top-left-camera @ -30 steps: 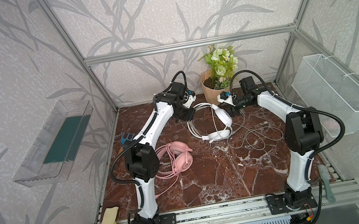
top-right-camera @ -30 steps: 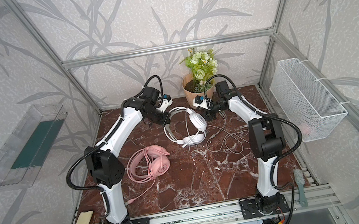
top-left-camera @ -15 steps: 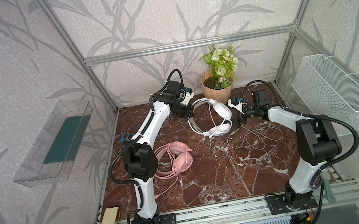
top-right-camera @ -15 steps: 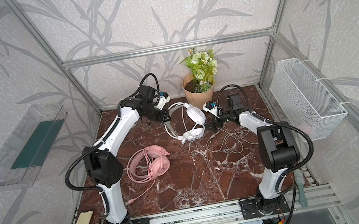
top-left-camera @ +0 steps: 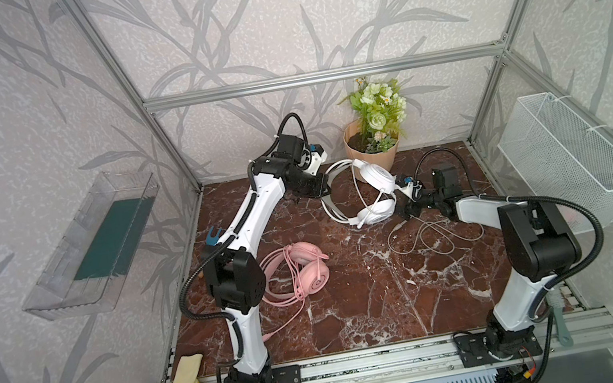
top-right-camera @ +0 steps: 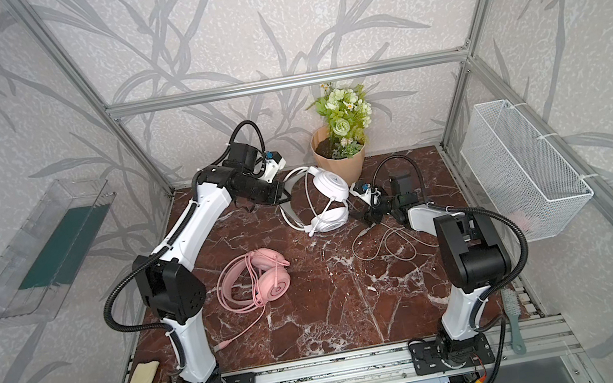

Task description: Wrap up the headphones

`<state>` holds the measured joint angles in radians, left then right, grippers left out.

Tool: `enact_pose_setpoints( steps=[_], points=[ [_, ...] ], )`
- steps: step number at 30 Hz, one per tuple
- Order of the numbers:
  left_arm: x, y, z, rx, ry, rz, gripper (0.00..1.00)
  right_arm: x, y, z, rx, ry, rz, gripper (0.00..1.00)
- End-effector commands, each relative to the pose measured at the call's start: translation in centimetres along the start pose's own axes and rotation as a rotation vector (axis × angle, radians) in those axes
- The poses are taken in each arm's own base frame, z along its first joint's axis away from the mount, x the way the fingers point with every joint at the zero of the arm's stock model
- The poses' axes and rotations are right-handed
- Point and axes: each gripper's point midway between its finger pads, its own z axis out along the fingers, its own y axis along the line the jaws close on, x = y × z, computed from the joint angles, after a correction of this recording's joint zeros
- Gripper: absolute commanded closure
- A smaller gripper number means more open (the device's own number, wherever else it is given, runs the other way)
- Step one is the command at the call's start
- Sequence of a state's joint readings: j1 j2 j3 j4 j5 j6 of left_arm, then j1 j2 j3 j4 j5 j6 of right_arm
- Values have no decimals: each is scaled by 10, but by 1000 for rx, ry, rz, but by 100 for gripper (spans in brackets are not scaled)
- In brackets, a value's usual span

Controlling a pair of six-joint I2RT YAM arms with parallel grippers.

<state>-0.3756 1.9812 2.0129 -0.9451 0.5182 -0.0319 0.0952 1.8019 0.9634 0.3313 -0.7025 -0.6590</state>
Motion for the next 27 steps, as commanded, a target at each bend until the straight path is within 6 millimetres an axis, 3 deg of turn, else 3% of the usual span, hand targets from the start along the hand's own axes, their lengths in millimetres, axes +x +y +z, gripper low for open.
enact_pose_setpoints(
  steps=[1,7,12,16,21,27],
  points=[
    [-26,-33,-36,99,-119,17,100,0,-15,8,62,12,-41,18],
    [-36,-42,-46,128,-166,22,100,1,-21,22,44,50,-21,30],
    [-44,-50,-55,151,-201,21,100,4,-10,39,3,70,-43,33],
    [-47,-53,-59,160,-212,18,100,4,-5,50,3,74,-35,42],
    [-53,-55,-67,161,-239,15,100,6,-1,53,-2,58,-7,61],
    [-68,-51,-79,181,-314,-42,100,5,14,50,-31,46,-28,98]
  ],
)
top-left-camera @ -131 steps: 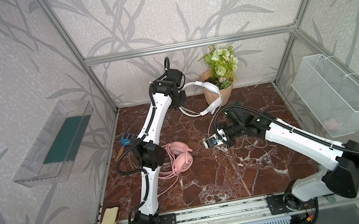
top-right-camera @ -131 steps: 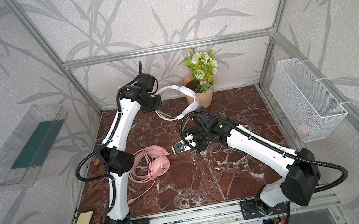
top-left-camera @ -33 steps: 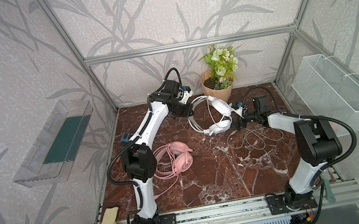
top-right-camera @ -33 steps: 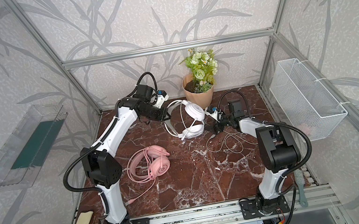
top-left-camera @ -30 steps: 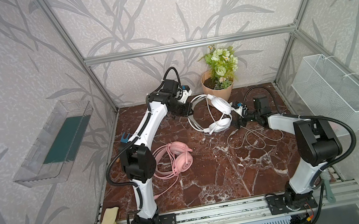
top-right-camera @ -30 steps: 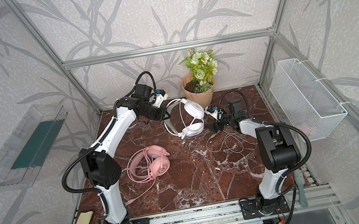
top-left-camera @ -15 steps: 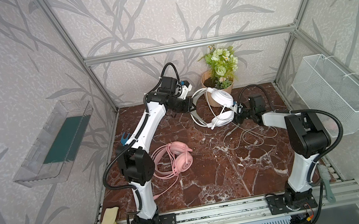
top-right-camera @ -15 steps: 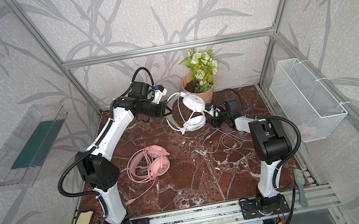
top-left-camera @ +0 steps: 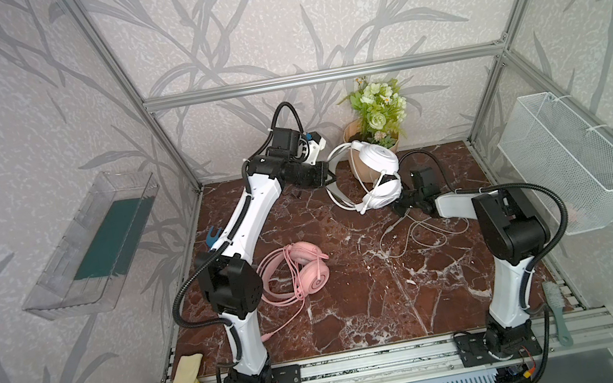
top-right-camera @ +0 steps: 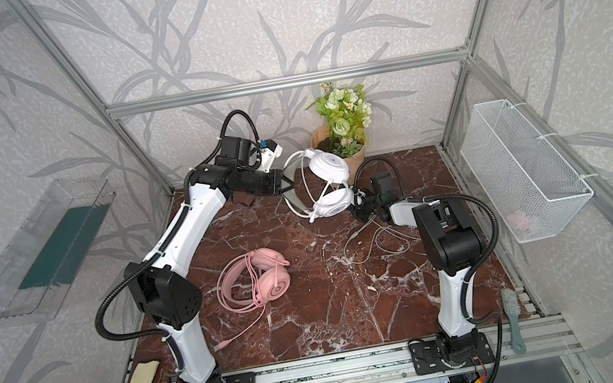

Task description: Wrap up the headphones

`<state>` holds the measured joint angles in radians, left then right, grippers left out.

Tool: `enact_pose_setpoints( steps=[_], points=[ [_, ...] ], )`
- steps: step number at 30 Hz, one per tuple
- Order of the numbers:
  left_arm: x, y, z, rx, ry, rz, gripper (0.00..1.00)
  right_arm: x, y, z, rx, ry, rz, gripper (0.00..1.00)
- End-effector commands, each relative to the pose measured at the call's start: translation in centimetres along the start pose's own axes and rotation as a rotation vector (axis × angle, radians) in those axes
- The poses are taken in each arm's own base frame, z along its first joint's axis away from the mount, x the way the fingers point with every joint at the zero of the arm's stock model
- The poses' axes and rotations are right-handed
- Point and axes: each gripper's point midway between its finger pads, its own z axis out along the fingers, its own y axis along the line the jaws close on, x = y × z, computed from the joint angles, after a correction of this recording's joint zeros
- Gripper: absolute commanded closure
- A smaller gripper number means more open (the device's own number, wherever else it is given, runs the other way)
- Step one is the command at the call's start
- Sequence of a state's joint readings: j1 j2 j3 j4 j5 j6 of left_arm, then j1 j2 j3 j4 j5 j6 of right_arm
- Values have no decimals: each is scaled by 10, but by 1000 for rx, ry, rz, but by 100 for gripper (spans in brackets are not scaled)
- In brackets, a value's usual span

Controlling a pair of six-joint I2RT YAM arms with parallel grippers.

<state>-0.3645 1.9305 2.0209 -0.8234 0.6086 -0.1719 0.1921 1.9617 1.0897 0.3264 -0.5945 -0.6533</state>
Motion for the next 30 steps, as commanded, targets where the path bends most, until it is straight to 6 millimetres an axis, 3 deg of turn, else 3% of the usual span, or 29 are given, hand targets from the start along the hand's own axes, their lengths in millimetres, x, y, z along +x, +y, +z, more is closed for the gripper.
enact_pose_setpoints(
  steps=[1,6,13,16,25,30],
  points=[
    [-40,-32,-43,92,-171,6,100,-5,12,-5,-16,-28,-20,100],
    [-50,-17,-45,38,-230,-62,100,-10,39,-14,-41,-35,-97,100],
    [-59,4,-45,-66,-278,-126,100,-21,94,-26,-86,0,-194,100],
    [-59,17,-46,-134,-290,-149,100,-35,113,-38,-105,-24,-219,100],
    [-45,62,-43,-382,-229,-182,100,-59,180,-68,-265,62,-405,100],
    [-34,88,-48,-549,-197,-177,100,-71,204,-94,-318,131,-522,100]
  ],
)
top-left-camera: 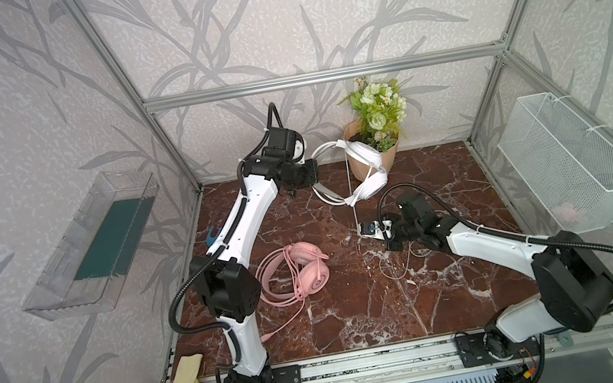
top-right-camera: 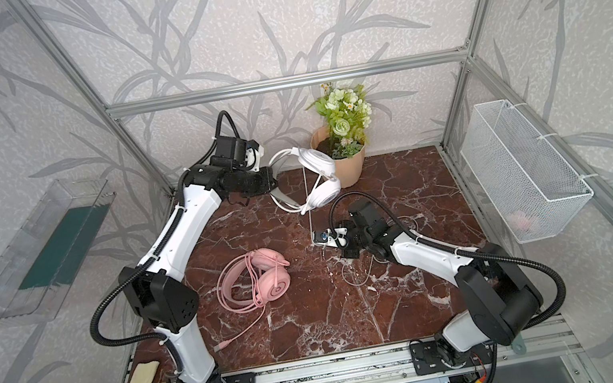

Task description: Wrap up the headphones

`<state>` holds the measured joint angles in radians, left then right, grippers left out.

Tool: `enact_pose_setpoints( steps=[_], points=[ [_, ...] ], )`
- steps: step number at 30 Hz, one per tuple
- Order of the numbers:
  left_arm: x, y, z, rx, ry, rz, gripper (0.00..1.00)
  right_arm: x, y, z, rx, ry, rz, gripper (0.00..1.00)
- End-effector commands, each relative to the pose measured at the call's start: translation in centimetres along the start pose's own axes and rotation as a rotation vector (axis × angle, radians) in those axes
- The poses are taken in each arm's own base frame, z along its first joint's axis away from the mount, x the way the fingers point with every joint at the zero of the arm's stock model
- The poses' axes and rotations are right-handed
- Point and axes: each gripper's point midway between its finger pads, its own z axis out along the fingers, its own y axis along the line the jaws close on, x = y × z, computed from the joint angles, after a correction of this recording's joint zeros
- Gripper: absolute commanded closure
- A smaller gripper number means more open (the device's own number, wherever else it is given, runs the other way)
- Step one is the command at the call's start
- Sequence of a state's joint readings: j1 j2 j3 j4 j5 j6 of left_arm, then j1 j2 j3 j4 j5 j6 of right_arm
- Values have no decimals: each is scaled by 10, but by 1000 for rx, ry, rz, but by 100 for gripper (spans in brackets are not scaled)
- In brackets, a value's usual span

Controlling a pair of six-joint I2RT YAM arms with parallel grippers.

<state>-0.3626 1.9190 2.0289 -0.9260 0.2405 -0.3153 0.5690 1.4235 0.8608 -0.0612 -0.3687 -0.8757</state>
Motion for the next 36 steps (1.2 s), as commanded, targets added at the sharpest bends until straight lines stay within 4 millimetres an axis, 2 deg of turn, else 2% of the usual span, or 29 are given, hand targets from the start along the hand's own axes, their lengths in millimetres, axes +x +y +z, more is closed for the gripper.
enact_pose_setpoints(
  steps=[1,8,14,23,30,36],
  points=[
    [-48,33,-17,-186,-186,-40,100,-10,46,-20,-155,57,-161,100],
    [-50,44,-20,-267,-192,-81,100,-6,60,-37,-187,238,-271,100],
    [-59,44,-26,-271,-222,-92,100,-1,60,-23,-81,157,-222,96],
    [-64,52,-27,-306,-240,-127,100,9,72,-12,-114,132,-143,100],
    [-70,55,-29,-320,-259,-143,100,13,69,-21,-74,41,-18,100],
    [-75,61,-33,-344,-281,-167,100,22,85,-31,-120,68,14,100]
  ],
)
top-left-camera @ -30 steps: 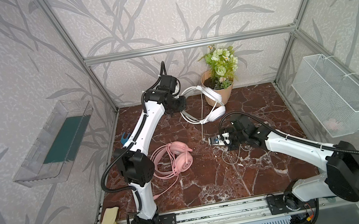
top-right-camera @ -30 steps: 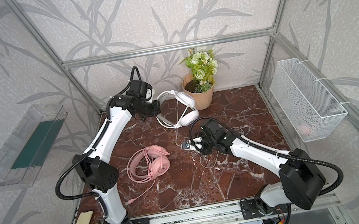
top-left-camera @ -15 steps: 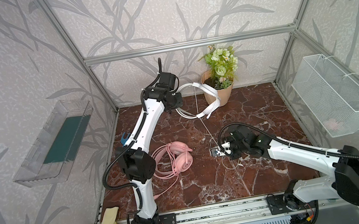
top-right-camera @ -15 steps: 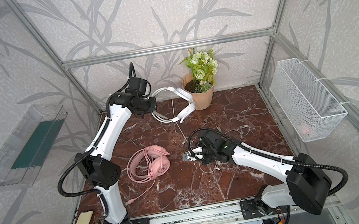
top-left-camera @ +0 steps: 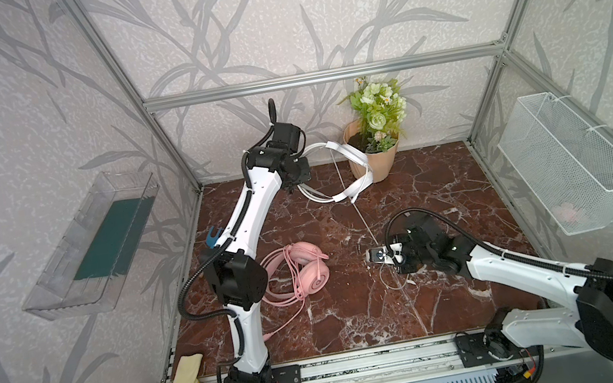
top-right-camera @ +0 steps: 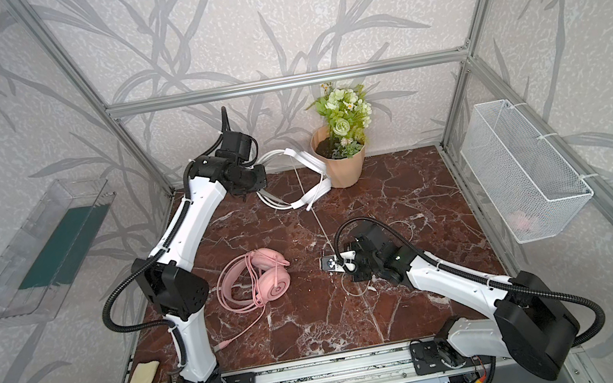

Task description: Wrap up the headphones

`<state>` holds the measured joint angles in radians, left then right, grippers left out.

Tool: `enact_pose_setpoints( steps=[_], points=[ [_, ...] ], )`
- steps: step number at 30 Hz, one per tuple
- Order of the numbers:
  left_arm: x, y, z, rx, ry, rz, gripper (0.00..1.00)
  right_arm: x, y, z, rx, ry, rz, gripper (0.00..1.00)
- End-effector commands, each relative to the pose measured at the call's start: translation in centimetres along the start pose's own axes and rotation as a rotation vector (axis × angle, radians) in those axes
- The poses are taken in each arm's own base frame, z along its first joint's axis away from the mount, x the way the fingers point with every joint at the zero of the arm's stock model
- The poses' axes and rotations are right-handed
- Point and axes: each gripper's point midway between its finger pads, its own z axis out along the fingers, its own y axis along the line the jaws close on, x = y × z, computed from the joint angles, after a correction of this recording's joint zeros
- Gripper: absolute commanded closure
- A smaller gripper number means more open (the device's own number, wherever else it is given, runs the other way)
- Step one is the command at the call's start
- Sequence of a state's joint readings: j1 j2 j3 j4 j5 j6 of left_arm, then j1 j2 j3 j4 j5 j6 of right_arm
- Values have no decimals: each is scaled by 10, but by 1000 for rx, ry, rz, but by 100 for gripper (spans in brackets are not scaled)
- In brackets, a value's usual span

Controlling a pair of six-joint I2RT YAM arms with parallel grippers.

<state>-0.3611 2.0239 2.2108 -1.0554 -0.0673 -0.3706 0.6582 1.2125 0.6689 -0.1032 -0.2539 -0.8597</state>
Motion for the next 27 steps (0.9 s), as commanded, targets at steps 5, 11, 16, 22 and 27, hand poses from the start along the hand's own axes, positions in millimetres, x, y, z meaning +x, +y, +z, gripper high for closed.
enact_pose_setpoints(
  steps=[5,11,16,22,27],
  points=[
    [-59,21,-24,-54,-217,-150,100,5,37,-17,-109,-39,88,98],
    [-62,18,-18,-41,-224,-190,100,-9,44,-19,-164,-101,120,88],
    [-70,11,-19,-1,-236,-219,100,-15,45,-12,-178,-142,151,87],
    [-75,5,-28,36,-246,-216,100,-11,36,-1,-136,-136,168,93],
    [-77,6,-34,40,-258,-221,100,-4,42,4,-186,-89,163,91]
  ],
)
